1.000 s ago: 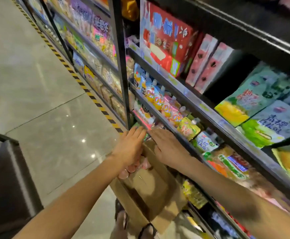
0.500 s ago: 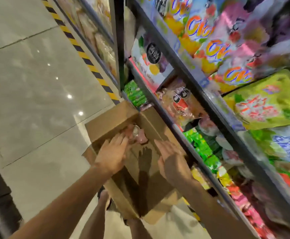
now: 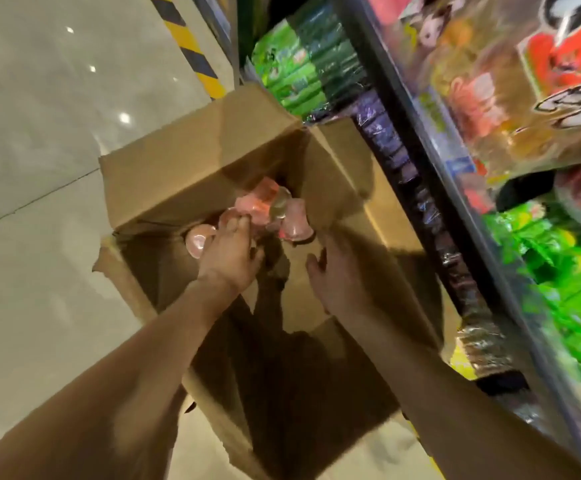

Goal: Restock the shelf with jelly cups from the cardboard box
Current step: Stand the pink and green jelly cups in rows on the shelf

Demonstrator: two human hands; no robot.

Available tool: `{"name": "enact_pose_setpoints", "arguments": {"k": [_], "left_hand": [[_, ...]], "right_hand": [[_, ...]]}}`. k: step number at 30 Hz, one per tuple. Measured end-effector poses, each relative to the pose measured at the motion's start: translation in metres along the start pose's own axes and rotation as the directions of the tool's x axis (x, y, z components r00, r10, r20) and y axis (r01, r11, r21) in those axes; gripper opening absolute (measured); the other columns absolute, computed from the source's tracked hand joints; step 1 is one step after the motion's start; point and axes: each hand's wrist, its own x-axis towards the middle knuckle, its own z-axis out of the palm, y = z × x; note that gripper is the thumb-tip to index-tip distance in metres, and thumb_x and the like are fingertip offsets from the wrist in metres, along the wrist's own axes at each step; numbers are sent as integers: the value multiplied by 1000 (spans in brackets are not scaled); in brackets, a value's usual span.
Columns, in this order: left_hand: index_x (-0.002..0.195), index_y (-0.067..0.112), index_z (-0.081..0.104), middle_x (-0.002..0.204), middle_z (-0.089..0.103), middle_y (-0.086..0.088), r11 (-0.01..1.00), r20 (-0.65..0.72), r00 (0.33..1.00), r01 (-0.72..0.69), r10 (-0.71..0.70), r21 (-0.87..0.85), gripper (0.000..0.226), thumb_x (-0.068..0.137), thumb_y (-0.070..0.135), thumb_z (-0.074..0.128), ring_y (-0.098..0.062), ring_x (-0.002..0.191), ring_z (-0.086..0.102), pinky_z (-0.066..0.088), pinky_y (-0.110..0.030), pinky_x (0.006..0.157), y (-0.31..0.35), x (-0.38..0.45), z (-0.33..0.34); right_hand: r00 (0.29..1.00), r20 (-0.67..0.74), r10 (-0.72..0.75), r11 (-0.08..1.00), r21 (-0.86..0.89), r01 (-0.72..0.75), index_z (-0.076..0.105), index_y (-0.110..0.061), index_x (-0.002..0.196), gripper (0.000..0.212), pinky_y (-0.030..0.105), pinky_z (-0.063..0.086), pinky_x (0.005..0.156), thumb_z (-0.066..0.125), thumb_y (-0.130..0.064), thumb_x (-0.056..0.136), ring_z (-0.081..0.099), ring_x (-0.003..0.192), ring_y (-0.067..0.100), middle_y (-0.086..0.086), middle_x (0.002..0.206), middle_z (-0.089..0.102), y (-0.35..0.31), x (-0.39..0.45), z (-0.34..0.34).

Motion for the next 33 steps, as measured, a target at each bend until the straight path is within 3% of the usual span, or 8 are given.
{"name": "enact_pose_setpoints", "arguments": {"k": [6,9,13,16,20,23,29,33], "left_hand": [[129,8,43,123,54,-17,999,-6,999,-45,45,16,47,91,32,57,-35,118,49,43,-45,91,-17,75,44],[120,13,48,116,58,-12,999,-4,1000,-8,8,-51,34,94,33,55,-32,113,53,44,-43,90,-23,94,57],[112,20,49,108,59,-3,997,-79,997,-18,12,-70,25,96,39,52,-25,106,58,43,-46,100,-20,105,69],[119,18,51,114,59,-3,998,-133,991,-27,19,-60,30,98,38,51,-18,99,57,46,-33,83,-16,110,75],[122,19,52,128,56,-7,999,-132,991,-10,3,-51,41,88,36,65,-30,124,50,41,-44,102,-23,115,83],[124,19,50,125,57,-8,994,-80,996,21,-30,-109,46,86,39,65,-31,123,50,39,-53,102,-23,115,77],[122,20,50,133,53,-10,989,38,995,94,-90,-115,43,85,32,67,-32,138,31,30,-42,111,-11,111,50],[123,15,49,124,55,-13,996,-9,997,76,-76,-49,47,86,34,67,-33,125,41,33,-39,101,-9,83,35]], "right_hand": [[1000,-29,9,1000,-25,-10,60,-19,119,23,30,51,89,59,-20,95,62,104,15,1,112,64,33,78,80],[996,-54,71,997,-9,-71,55,-13,129,34,22,42,87,59,-16,96,59,113,19,5,122,61,47,104,112],[975,-172,139,985,-77,-154,44,-9,140,44,30,42,96,52,-24,99,54,121,25,12,134,54,58,139,146],[932,-287,223,945,-170,-279,41,-13,142,54,39,40,103,52,-43,98,47,128,27,12,140,49,58,149,160],[923,-306,234,949,-133,-284,46,-12,139,58,42,38,103,49,-52,97,47,126,31,15,138,50,62,150,165],[938,-271,216,965,-86,-247,52,-11,134,56,41,43,100,60,-47,92,52,122,30,14,131,55,65,150,157],[935,-198,295,955,52,-291,50,-8,130,52,37,47,95,72,-27,86,56,121,30,13,129,58,56,123,127],[960,-154,233,972,26,-232,53,-10,128,51,35,47,93,73,-28,84,58,118,30,11,127,60,47,91,101]]}}
